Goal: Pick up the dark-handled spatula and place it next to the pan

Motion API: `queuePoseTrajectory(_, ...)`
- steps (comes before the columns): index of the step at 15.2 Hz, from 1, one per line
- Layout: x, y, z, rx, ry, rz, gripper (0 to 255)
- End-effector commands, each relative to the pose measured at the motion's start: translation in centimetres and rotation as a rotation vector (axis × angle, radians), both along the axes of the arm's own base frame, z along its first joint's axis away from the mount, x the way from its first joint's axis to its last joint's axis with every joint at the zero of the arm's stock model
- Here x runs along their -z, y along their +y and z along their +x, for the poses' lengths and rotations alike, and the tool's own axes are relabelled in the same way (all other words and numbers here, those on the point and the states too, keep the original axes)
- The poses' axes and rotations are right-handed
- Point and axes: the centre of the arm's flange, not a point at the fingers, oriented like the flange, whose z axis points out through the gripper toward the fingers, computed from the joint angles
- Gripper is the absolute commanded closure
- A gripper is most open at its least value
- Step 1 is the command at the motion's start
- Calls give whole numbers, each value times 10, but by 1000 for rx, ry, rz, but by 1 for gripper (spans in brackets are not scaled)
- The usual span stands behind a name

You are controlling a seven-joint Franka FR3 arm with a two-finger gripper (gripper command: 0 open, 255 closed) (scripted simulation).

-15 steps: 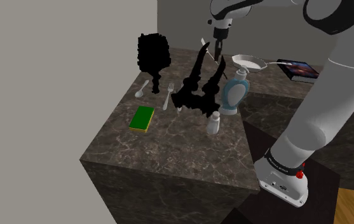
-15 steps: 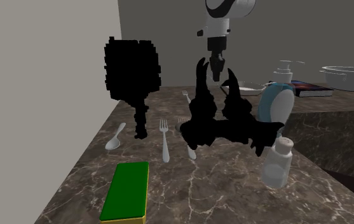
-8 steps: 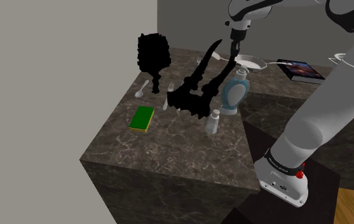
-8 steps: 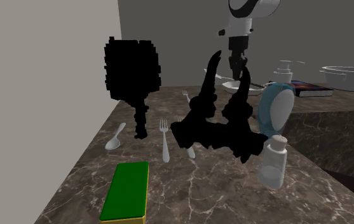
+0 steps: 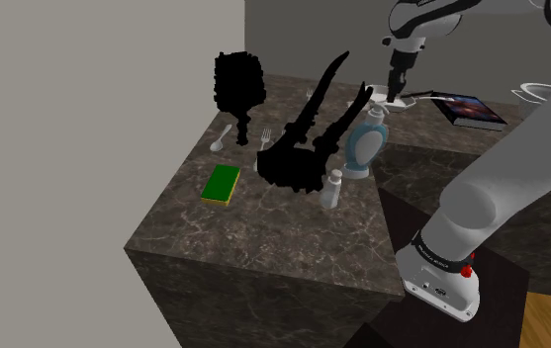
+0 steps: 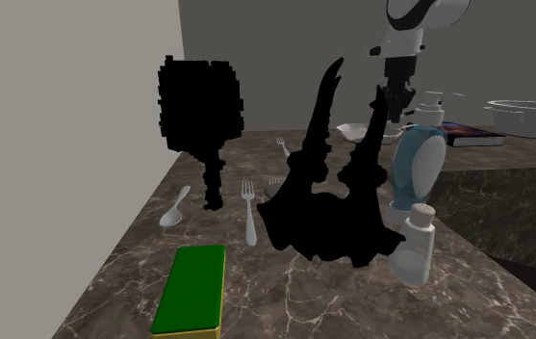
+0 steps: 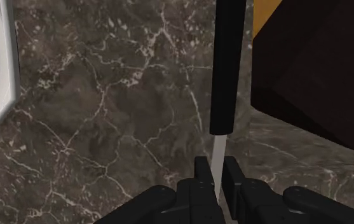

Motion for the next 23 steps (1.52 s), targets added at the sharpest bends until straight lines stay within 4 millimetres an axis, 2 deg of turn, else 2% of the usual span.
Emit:
queuePoseTrajectory(1, -1, -14, -20, -2, 0, 0, 255)
queuePoseTrajectory(6, -1, -54, -77, -2, 0, 0, 255)
queuePoseTrajectory(23, 88, -54, -77, -2, 0, 0, 255)
